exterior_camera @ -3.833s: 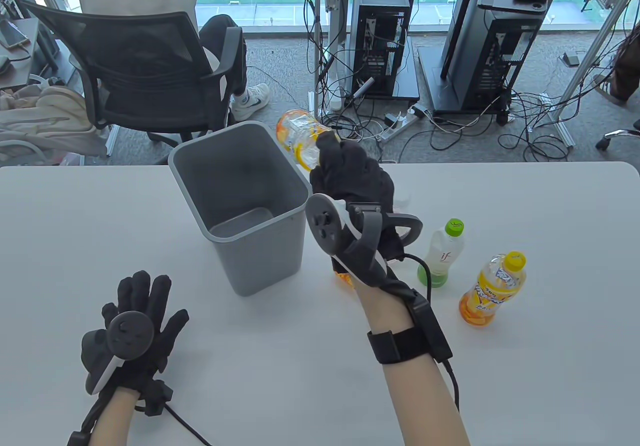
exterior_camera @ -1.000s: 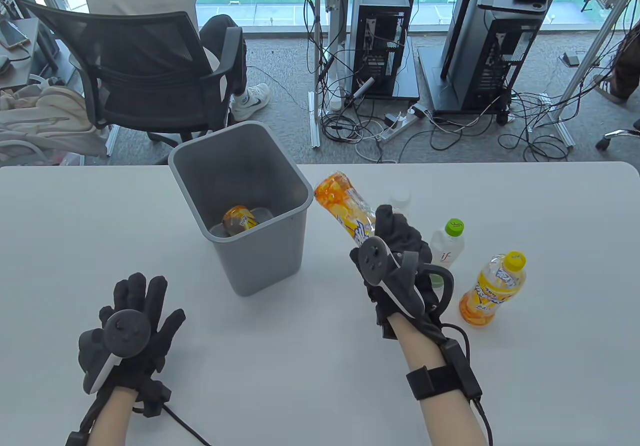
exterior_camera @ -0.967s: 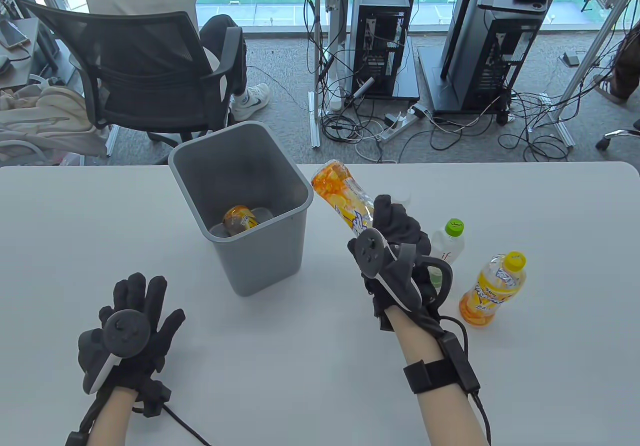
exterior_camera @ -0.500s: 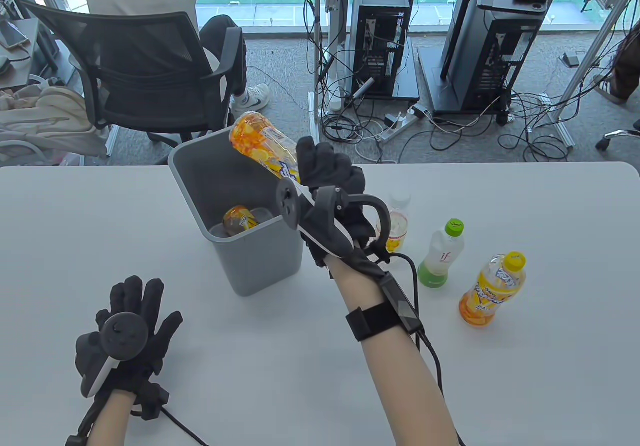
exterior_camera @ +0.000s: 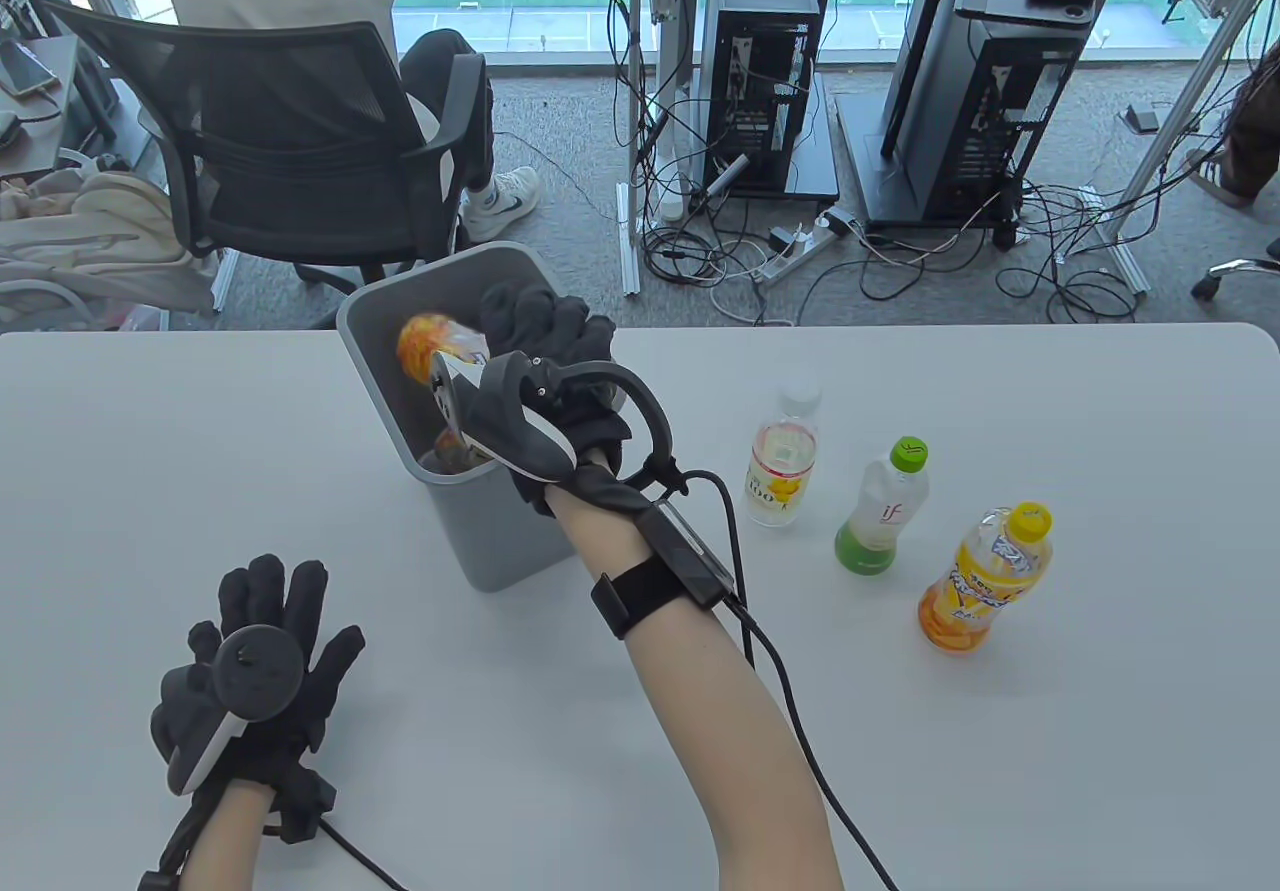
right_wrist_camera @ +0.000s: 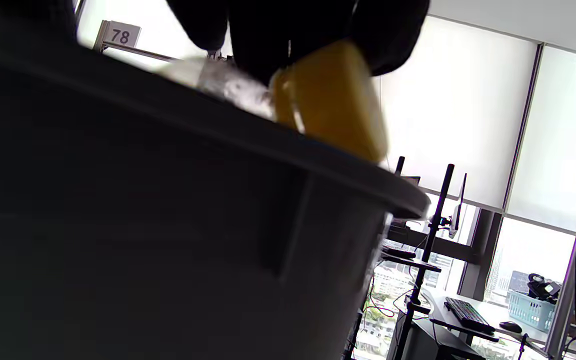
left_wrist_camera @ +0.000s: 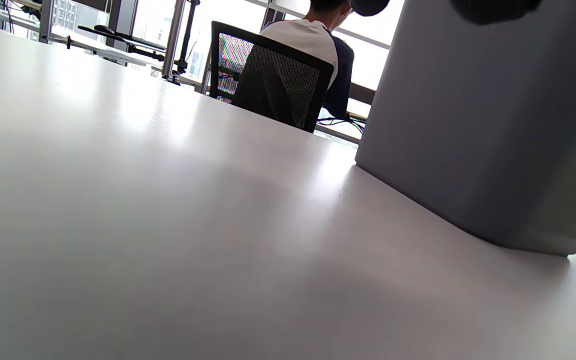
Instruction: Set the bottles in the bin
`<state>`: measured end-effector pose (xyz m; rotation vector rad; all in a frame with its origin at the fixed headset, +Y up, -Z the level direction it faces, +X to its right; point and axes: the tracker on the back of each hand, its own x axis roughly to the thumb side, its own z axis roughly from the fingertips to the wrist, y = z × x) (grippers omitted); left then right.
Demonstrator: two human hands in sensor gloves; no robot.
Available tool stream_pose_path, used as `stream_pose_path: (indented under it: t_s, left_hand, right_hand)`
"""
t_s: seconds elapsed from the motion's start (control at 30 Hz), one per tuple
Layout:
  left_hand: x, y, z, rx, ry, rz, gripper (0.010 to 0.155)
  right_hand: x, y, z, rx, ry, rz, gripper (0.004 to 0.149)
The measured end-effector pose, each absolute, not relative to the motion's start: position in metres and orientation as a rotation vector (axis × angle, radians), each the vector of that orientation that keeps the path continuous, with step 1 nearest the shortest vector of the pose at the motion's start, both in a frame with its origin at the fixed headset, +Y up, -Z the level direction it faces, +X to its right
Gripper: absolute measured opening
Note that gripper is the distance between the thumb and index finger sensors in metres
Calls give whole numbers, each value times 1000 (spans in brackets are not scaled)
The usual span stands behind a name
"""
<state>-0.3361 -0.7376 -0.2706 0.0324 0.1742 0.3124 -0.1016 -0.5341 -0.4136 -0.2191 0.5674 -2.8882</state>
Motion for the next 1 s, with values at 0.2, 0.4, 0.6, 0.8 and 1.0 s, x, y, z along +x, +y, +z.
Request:
stream_pose_path:
  t_s: [0.2, 0.4, 0.6, 0.8, 1.0]
  left_hand:
    - [-335, -738, -273, 14, 166, 305, 78]
    - [-332, -739, -276, -1, 160, 291, 78]
    - [-330, -739, -278, -10, 153, 282, 78]
    - [-330, -739, -278, -16, 156, 283, 78]
    - [-329, -740, -279, -27, 160, 277, 78]
  right_hand:
    - [-65, -512, -405, -186, 664, -2905, 85]
    - [5, -512, -411, 21, 647, -2844, 80]
    - [64, -537, -427, 242, 502, -2853, 76]
    - [96, -566, -442, 358, 332, -2884, 75]
    - [106, -593, -454, 414, 190, -2890, 73]
